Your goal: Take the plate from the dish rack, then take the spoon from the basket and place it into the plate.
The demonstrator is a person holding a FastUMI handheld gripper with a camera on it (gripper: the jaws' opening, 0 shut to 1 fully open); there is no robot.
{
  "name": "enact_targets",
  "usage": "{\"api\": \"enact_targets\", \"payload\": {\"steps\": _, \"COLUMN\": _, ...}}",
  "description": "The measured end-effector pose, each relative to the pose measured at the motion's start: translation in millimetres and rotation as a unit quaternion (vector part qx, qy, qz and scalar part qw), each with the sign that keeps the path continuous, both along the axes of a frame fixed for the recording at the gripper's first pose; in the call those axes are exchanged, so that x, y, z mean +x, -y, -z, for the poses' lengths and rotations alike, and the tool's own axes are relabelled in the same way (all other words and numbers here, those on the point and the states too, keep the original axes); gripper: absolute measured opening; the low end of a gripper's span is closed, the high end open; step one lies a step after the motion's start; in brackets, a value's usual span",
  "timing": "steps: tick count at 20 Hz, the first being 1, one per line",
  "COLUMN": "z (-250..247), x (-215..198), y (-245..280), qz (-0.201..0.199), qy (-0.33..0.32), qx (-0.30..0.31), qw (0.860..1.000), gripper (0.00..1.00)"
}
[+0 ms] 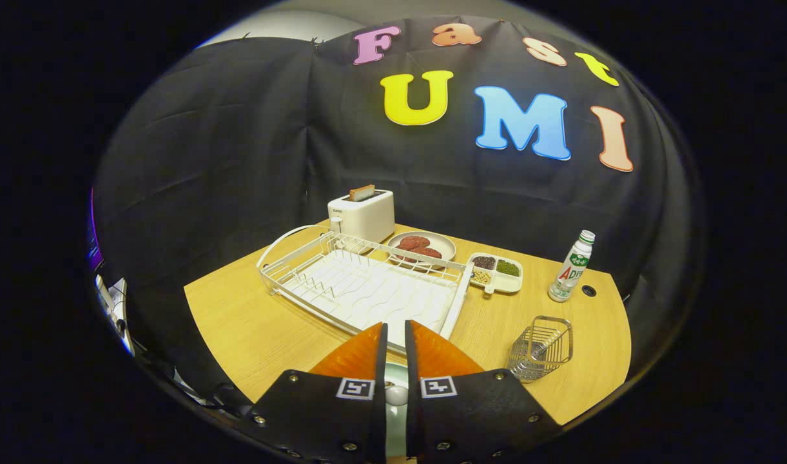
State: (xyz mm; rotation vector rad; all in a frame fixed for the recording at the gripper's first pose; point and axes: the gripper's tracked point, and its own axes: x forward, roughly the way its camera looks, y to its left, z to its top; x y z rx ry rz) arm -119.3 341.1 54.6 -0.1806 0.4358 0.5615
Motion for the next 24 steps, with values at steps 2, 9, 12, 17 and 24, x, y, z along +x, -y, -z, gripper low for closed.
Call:
{"api": "enact_targets", "payload": {"steps": 2, "z": 7.0, "x": 3.1, "y": -11.5, "qz": -0.012, "qy": -0.008, "qx": -0.006, "qw": 1.0, "gripper": 0.12}}
{"api": "enact_targets", "payload": {"steps": 9, "z": 19.6, "x": 3.2, "y": -33.2, "qz": -0.041, "qy": -0.019, "qx": -0.019, "qw": 0.999, "gripper": 0.12}}
{"api": "enact_targets", "payload": {"steps": 12, "z": 21.7, "x": 6.6, "y": -38.6, "qz": -0.045, "qy": -0.022, "qx": -0.017, "qw": 0.999, "gripper": 0.12}}
{"api": "enact_targets", "payload": {"steps": 17, "z": 30.7, "x": 8.7, "y": -40.9, "qz": -0.036, "qy": -0.039, "qx": -0.002, "qw": 0.999, "gripper": 0.12}}
{"api": "enact_targets", "payload": {"steps": 24, "z": 8.0, "x": 15.5, "y": -23.6, "qz": -0.004, "qy": -0.027, "qx": 0.038, "qw": 0.999, "gripper": 0.42}}
